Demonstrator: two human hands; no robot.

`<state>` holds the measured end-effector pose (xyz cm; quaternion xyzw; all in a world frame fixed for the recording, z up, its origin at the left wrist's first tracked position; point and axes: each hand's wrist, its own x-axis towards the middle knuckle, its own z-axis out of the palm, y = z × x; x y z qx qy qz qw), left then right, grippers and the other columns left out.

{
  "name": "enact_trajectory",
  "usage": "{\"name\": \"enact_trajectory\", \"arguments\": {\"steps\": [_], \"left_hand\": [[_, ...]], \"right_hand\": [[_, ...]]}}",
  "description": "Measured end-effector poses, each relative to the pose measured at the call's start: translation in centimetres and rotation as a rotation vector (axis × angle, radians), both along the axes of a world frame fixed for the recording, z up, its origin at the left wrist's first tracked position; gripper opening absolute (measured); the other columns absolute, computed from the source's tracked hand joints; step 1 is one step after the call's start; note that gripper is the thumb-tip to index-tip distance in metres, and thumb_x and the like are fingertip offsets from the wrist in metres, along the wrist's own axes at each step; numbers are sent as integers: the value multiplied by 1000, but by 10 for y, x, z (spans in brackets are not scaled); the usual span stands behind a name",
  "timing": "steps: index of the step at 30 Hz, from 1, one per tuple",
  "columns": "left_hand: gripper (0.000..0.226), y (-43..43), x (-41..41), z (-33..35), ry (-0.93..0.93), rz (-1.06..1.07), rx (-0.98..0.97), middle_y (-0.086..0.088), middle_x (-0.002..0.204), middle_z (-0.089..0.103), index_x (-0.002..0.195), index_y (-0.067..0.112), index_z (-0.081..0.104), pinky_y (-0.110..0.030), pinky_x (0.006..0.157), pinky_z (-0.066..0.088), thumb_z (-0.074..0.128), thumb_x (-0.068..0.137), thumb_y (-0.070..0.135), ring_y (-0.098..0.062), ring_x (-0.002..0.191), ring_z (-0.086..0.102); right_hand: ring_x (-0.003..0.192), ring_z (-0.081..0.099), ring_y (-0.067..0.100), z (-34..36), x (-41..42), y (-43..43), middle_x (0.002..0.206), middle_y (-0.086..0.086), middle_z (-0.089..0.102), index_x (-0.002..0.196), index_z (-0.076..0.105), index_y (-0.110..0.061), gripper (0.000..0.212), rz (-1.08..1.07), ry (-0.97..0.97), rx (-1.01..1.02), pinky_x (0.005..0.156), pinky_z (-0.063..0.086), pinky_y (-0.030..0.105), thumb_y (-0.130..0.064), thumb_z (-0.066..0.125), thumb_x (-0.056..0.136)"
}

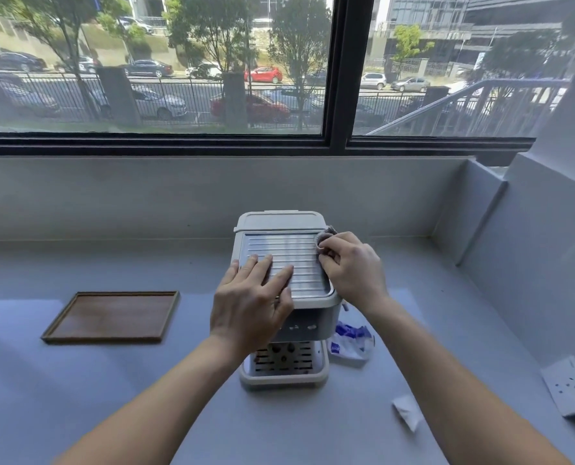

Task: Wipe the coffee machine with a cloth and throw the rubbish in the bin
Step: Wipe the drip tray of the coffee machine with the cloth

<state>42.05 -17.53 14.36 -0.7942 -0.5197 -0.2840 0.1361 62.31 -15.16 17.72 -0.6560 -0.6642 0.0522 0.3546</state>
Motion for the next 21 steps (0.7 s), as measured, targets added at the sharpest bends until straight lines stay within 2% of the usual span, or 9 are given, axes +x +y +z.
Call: {"name": "enact_trajectory", "arguments": {"steps": [3,9,12,14,16,19,21], "left_hand": [[36,-1,1,1,14,2,3,-9,126,67,121,32,68,-51,103,46,46,93,39,-32,118,62],[36,0,1,-2,31,4,33,-9,125,67,121,31,68,-50,104,45,44,94,39,-30,118,61],[35,2,0,-5,6,7,51,-6,124,67,120,31,67,-48,103,44,45,94,39,-27,117,61],[32,2,0,-6,-31,-2,85,-4,119,68,115,29,68,-46,100,45,47,93,38,-24,112,62],[26,2,-1,-7,-89,-26,121,-1,111,69,107,26,69,-42,95,47,49,93,36,-23,104,64],[26,-1,-5,-4,-250,-105,89,0,111,71,101,21,73,-42,92,52,51,93,33,-21,103,64],[31,-6,-12,-5,-393,-181,42,-4,121,67,112,16,70,-39,98,50,48,95,30,-22,114,59]], "right_hand": [[100,62,21,-6,-3,-32,117,-11,65,103,73,-25,15,-11,197,9,86,49,39,-28,66,89],[104,61,13,-30,-19,-70,114,-11,66,98,71,-20,8,-45,350,219,88,49,46,-23,67,92],[104,62,14,-48,-20,-84,110,-11,65,104,69,-21,12,-25,495,265,90,50,43,-17,64,94],[91,65,16,-61,-13,-92,99,-5,68,105,69,-25,15,3,734,171,85,53,40,-16,63,95],[69,61,17,-73,-2,-97,79,-1,68,102,70,-27,14,-6,938,48,69,52,37,-18,61,96],[42,44,20,-95,8,-107,52,3,53,92,67,-26,14,-59,965,-120,47,39,27,-19,56,96],[38,39,21,-109,9,-112,47,6,49,92,66,-26,14,-93,908,-205,46,36,27,-18,54,96]]}}
